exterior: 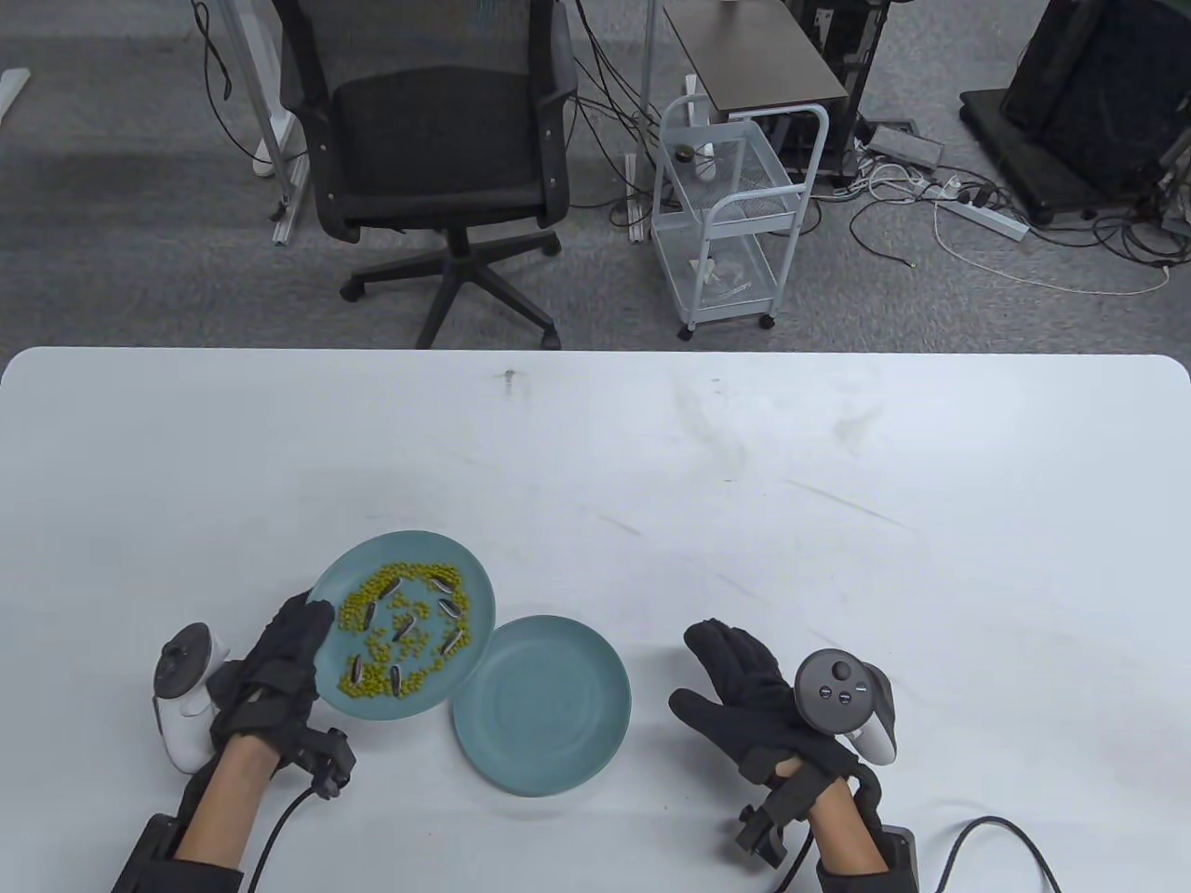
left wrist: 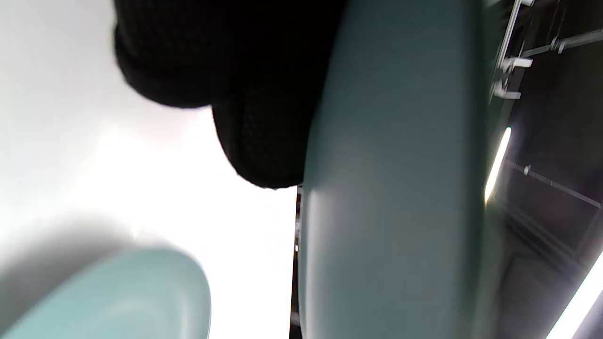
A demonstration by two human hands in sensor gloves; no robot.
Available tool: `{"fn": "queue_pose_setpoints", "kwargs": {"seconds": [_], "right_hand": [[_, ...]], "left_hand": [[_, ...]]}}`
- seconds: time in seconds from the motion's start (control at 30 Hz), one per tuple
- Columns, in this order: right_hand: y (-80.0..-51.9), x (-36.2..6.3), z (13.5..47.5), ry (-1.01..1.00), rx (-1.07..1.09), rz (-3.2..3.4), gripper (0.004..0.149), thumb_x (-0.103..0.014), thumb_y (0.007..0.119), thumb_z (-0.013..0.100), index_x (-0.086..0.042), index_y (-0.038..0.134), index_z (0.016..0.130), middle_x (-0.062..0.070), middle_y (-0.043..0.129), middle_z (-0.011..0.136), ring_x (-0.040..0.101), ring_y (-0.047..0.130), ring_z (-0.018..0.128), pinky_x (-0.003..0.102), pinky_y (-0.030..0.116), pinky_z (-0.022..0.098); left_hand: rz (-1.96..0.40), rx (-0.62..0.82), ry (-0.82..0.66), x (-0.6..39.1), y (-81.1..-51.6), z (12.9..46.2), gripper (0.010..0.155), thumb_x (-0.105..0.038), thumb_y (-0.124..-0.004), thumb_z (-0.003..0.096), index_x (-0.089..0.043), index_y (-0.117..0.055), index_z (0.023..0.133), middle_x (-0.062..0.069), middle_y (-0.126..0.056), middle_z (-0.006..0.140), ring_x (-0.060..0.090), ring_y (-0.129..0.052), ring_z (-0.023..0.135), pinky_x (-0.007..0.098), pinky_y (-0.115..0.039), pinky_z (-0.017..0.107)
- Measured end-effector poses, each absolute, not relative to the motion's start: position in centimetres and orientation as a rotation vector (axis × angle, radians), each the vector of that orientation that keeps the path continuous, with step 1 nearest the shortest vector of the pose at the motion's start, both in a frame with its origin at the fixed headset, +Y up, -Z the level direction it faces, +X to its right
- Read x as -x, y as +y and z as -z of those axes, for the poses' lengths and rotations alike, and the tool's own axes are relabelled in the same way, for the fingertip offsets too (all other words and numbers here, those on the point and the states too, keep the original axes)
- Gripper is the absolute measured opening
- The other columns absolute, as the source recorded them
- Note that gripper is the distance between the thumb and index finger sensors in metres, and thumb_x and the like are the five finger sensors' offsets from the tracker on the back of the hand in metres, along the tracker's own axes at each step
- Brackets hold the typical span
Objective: Pick sunflower seeds with hand pinch into plate
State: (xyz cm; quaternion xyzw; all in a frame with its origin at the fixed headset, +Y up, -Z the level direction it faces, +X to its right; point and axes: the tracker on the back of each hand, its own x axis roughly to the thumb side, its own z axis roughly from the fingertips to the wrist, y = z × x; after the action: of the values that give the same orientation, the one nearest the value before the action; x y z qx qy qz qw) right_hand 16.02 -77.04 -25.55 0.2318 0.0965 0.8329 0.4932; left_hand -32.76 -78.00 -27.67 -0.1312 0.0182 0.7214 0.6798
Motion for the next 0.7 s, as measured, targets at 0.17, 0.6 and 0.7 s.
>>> {"fn": "queue_pose_setpoints", "kwargs": {"seconds": [0.17,0.6,0.7], "right_hand": [[-77.0,-16.1,25.6,0.233,-0.559,-2.023,0.083,-0.053,0.072,0.06,0.001,0.034,0.11,0.037,0.026,0.112,0.065,0.016,0.095,0.078,0.013,0.059],[-75.4,-16.1,25.3,0.131,-0.529,-2.058,0.059,-0.029,0.079,0.059,0.007,0.053,0.098,0.039,0.033,0.108,0.066,0.022,0.093,0.079,0.015,0.059],[-73.7,-14.9,25.3,0.067,-0.567,-2.116,0.052,-0.026,0.08,0.058,0.008,0.062,0.094,0.039,0.034,0.108,0.066,0.023,0.093,0.079,0.015,0.059]], "left_hand": [[-1.521,0.37,0.001,30.4,-78.9,27.2,0.049,-0.042,-0.06,0.061,-0.019,-0.048,0.102,0.009,-0.09,0.078,0.02,-0.105,0.043,0.036,-0.086,0.032],[-1.547,0.391,-0.012,29.0,-80.4,26.9,0.049,-0.043,-0.058,0.062,-0.019,-0.044,0.103,0.007,-0.086,0.081,0.019,-0.104,0.046,0.035,-0.085,0.035],[-1.54,0.389,-0.017,28.9,-80.4,26.9,0.049,-0.043,-0.058,0.062,-0.019,-0.044,0.102,0.007,-0.086,0.081,0.019,-0.104,0.046,0.035,-0.085,0.035]]}}
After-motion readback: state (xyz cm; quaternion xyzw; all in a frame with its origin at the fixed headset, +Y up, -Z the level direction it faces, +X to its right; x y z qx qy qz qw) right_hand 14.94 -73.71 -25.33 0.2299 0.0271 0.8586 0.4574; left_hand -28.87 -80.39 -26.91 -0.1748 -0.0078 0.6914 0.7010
